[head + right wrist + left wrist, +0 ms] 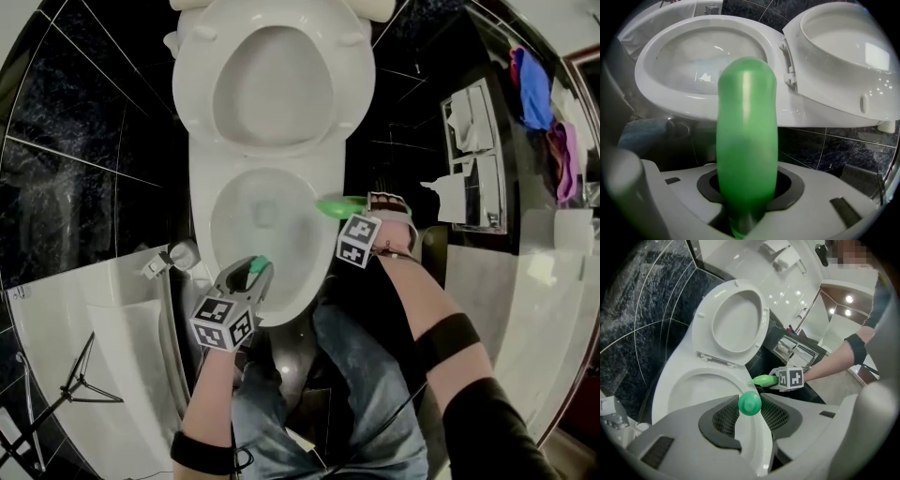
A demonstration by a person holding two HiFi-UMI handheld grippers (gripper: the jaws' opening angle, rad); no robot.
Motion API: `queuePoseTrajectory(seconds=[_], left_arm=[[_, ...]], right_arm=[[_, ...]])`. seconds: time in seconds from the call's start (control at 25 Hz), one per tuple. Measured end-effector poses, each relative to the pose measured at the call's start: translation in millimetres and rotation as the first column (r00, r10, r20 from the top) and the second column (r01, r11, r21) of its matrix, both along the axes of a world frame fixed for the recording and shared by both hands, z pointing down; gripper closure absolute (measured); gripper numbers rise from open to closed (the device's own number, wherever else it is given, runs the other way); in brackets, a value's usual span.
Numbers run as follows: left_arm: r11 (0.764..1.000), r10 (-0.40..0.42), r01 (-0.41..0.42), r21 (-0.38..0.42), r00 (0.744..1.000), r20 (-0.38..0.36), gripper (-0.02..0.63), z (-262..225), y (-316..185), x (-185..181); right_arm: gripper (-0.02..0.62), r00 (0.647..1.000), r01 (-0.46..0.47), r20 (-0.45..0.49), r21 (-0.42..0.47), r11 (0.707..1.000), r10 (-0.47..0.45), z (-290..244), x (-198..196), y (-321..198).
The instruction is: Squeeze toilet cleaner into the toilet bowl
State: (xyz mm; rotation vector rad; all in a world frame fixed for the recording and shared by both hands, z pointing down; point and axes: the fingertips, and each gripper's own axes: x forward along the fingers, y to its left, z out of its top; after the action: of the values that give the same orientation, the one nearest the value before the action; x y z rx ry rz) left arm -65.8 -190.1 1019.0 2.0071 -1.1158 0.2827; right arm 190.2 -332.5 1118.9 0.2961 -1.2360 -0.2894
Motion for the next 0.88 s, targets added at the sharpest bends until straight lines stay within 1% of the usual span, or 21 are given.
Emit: queuePoseTrajectory(seconds=[0.4, 0.64, 0.88], left_arm=[[1.000, 0.020, -0.019, -0.020, 1.000, 0.011, 0.456, -14.1, 37.4, 4.5], [1.000, 0.014, -0.014, -0.022, 1.000, 0.014, 0.456, -23.5, 59.0, -0.9], [1.000, -0.002, 0.002, -0.021, 1.000, 0.014, 0.456, -29.2, 79.1, -9.3]], right_arm=[[0.417, 1.000, 0.002, -0.019, -0.069, 0.998, -0.004, -1.1, 22.4, 70.1], [0.417, 0.999, 0.039, -0.019, -0.087, 0.995, -0.040, -5.7, 20.0, 106.3], [0.417, 0.997, 0.078, -0.013, -0.103, 0.992, -0.080, -12.0, 8.9, 138.5]])
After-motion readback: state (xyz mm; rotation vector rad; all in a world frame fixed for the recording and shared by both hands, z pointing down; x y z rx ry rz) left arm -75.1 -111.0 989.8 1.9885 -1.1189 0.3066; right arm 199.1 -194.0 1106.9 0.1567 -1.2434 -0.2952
